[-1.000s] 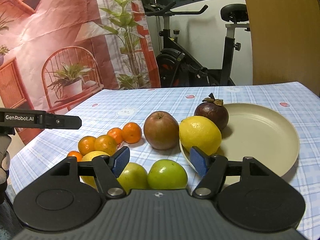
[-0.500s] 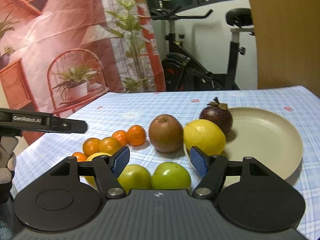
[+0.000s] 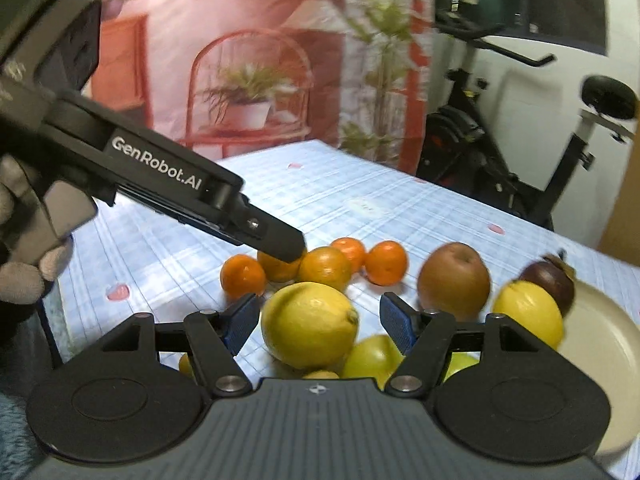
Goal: Organize fruits
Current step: 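Return the left tool to the pile and grasp a second lemon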
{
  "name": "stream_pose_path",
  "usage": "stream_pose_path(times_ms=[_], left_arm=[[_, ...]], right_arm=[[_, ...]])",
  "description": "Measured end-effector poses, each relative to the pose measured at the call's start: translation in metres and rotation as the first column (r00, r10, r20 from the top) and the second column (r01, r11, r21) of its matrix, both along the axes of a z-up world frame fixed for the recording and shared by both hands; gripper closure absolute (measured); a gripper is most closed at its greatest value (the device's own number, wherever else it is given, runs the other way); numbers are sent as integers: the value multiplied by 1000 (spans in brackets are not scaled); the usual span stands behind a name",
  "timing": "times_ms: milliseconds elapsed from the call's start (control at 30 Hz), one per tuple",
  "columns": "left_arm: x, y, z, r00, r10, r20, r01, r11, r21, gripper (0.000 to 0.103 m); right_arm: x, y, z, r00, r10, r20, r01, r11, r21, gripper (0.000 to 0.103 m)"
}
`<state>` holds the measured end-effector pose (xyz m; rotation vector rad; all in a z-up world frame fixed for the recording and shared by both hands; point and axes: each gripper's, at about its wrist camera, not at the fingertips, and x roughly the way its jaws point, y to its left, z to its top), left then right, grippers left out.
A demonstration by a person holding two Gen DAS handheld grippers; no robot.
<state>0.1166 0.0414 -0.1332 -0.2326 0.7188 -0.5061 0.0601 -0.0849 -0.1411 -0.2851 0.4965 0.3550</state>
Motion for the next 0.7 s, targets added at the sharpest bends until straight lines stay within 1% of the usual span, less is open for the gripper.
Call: stream_pose_path(times_ms=[100,133,167,200,333,567,700], left_arm=[[0,-2,-3,1000,-23,-12,23,1000,-4,40],[0,-4,-5,999,-35,-19,35,999,-7,40],[0,-5,-7,998,-48,-26,48,999,-10,40],[1,-8,-8,997,-63,-34,62,998,-11,39],[2,-17,-17,991,-110,-70,110,994,-10,38],[4,-21,-28,983,-144,-113,140,989,-38,35],[5,-24,-34,977,-161,-139,158,987,-37,34]], right_arm=[[13,4,-6,1000,0,-28,-1,1000,-7,34],[15,5,-9,999,1,-40,-1,1000,-3,35],[16,6,-12,999,5,-52,-5,1000,0,40],[14,6,-15,998,9,-55,-9,1000,0,40],[4,7,-18,999,24,-27,-24,1000,-6,42],[-5,5,-20,1000,28,-7,-28,1000,-5,43],[-6,6,-22,999,32,3,-32,999,-14,43]])
